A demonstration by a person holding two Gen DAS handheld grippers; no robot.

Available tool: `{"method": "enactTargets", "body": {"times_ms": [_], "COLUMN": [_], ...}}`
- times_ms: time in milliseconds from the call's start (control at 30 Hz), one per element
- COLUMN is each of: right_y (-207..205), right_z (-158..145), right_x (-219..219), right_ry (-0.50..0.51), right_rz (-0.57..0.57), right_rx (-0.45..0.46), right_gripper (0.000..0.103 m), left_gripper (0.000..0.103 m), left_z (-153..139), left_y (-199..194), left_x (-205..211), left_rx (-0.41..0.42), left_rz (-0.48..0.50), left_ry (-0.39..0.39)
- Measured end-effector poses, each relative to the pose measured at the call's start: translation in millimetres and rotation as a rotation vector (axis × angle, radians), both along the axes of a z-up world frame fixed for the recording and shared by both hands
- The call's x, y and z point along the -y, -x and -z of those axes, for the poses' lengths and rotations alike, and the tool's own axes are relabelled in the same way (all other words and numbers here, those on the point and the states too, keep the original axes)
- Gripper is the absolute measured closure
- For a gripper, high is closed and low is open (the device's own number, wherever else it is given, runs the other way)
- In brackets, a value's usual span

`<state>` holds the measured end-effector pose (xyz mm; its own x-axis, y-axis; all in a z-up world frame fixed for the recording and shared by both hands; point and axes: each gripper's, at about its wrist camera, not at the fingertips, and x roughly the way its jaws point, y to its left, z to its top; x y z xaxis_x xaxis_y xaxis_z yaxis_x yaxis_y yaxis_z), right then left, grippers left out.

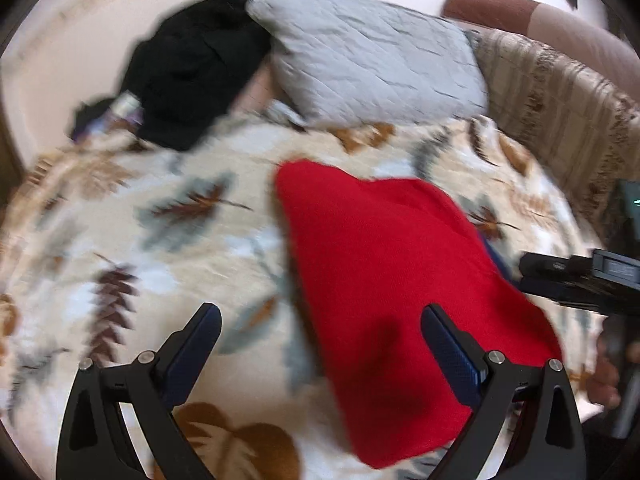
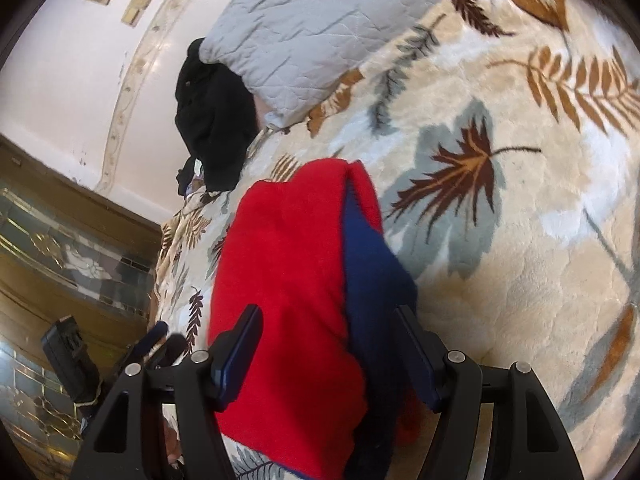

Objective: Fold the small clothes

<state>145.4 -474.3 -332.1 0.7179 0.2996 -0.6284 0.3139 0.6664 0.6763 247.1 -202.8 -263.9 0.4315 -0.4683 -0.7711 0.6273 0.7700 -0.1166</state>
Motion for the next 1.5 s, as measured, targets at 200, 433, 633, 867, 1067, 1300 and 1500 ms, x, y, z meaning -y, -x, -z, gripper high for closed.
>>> {"method": "enactTargets", "body": {"times_ms": [200, 433, 633, 867, 1067, 1300, 1500], "right_y": [-1.9, -17.3, -38.4, -61.3, -70.9, -63.6, -52.2], "right_z": [5.7, 29.6, 38.6, 41.1, 37.9, 16.4, -8.8], "right_x": [10.9, 19.8, 11.3, -7.5, -25.1, -38.2, -50.2], "right_ry": [-0.029, -0.102, -0.165, -0.144, -0.128, -0.051, -0.018], "right_rz": [0.010, -0.011, -0.071, -0.136, -0.171, -0.144, -0.140], "right_rx": [0.009, -0.044, -0.012, 0.018, 0.022, 0.055, 0.124], "right_gripper": [0.033, 0.033, 0.031, 0.028, 0.040, 0.054, 0.056], "left_gripper": [0.003, 0.004, 0.004, 0.007, 0.025, 0.048, 0.051], "left_z": [13.5, 35.3, 49.1, 59.7, 56.8, 38.2, 11.9], "left_y": [-7.5, -21.5, -32.4, -37.7, -39.5, -26.7, -17.3], "left_x": [12.5, 20.2, 22.8, 28.8, 27.9, 24.1, 9.8], "left_rx": [-0.143, -0.309, -0.395, -0.432, -0.417, -0.319, -0.251], "left_rz": [0.089, 0.138, 0.147, 0.146, 0.141, 0.180, 0.182], "left_ry": [0.063, 0.128, 0.201, 0.218, 0.227, 0.214, 0.235]}}
